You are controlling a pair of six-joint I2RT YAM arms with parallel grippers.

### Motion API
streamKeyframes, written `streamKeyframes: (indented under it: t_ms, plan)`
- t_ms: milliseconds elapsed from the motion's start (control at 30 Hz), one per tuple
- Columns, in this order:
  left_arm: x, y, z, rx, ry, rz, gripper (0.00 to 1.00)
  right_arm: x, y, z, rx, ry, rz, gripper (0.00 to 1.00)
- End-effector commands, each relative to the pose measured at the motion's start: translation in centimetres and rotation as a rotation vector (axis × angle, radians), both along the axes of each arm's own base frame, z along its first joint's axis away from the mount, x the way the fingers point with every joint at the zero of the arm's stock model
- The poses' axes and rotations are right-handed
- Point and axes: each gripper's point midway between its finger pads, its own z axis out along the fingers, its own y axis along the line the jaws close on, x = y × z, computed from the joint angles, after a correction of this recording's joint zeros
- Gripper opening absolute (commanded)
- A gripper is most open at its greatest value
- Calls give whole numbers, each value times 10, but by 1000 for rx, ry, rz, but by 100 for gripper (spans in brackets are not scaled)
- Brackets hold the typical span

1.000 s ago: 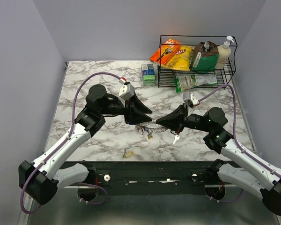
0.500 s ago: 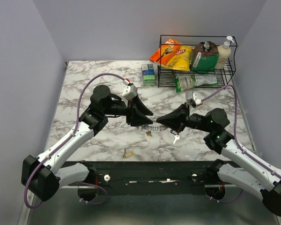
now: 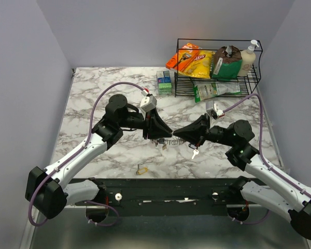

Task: Put the keys on the keyring

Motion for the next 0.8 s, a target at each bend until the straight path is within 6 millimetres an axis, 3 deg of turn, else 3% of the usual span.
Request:
streamKeyframes:
  t_ms: [0, 200, 300, 433, 533, 667, 767]
  plan:
    - [0, -5, 6, -6, -25, -5, 30, -3, -2, 22, 55, -70, -1, 0]
    - [0, -6, 6, -7, -16, -12, 20, -3, -1, 18, 47, -59, 7, 0]
    - [-3, -6, 13, -29, -30, -21, 31, -3, -1, 17, 47, -59, 7, 0]
    - [-3, -5, 15, -37, -36, -18, 30, -3, -1, 15, 44, -52, 6, 0]
    - [-3, -6, 14, -38, -31, -21, 23, -3, -1, 14, 42, -53, 9, 0]
    - [-4, -6, 15, -47, -32, -26, 0, -3, -1, 11, 35, -49, 11, 0]
    - [-2, -6, 13, -40, -24, -13, 0, -3, -1, 9, 33, -45, 8, 0]
